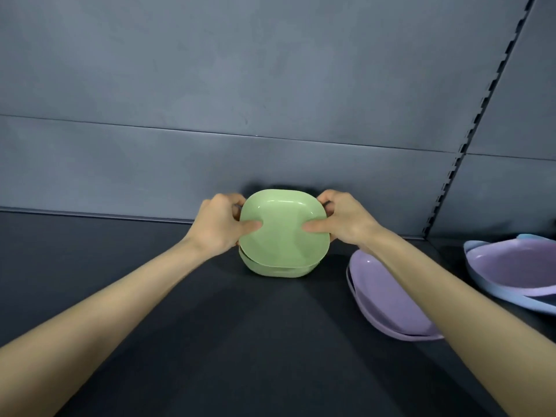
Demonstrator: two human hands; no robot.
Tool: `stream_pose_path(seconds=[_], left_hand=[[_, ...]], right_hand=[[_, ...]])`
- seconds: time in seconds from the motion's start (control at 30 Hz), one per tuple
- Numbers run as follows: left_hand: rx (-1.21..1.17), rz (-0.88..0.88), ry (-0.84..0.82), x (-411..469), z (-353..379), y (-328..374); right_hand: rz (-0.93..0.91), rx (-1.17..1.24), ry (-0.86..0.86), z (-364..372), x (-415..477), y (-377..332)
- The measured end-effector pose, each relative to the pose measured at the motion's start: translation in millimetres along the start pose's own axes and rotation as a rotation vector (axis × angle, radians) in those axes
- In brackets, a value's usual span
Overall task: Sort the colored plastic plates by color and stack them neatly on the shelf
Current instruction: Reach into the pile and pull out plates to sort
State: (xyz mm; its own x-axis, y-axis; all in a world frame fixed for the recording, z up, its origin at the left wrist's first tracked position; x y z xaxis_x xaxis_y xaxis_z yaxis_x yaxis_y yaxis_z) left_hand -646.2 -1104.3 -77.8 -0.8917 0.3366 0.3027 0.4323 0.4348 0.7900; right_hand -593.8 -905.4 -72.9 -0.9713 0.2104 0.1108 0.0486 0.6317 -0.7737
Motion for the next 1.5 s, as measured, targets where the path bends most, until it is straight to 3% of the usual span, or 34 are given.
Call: stream_pose_path(seconds=[0.43, 0.9, 1.17, 1.5], left_hand=[[0.194, 0.02, -0.123, 27.9, 16.9, -28.9], [0.271, 0.005, -0.164, 28.3, 20.7, -37.5], [0.305, 0.239, -0.169, 23.9, 12.5, 4.4], [0.425, 0.561, -0.253, 5.8, 40.6, 129.9]], right_hand=[[0.053, -0.398, 0.018, 18.9, 27.5, 10.5], [0.03, -0.578, -0.093, 22.5, 24.6, 14.2], [-0.001, -0.649, -0.031, -10.4, -1.7, 1.1], [-0.002, -0.798, 0.204, -116.2, -65.8, -13.0]])
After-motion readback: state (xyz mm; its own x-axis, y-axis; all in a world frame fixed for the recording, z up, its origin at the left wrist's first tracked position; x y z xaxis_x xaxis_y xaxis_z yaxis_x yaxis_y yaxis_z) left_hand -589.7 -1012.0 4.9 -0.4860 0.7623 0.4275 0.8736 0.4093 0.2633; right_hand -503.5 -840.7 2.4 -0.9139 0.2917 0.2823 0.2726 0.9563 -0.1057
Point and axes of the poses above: each hand's wrist, its own x-axis towards the middle knuckle, its own z-axis out of the palm, y = z × x, the point moved 6 cm from there along x, towards the middle knuckle, and after that the axes turned 4 degrees about -x, right-handed, at the moved point
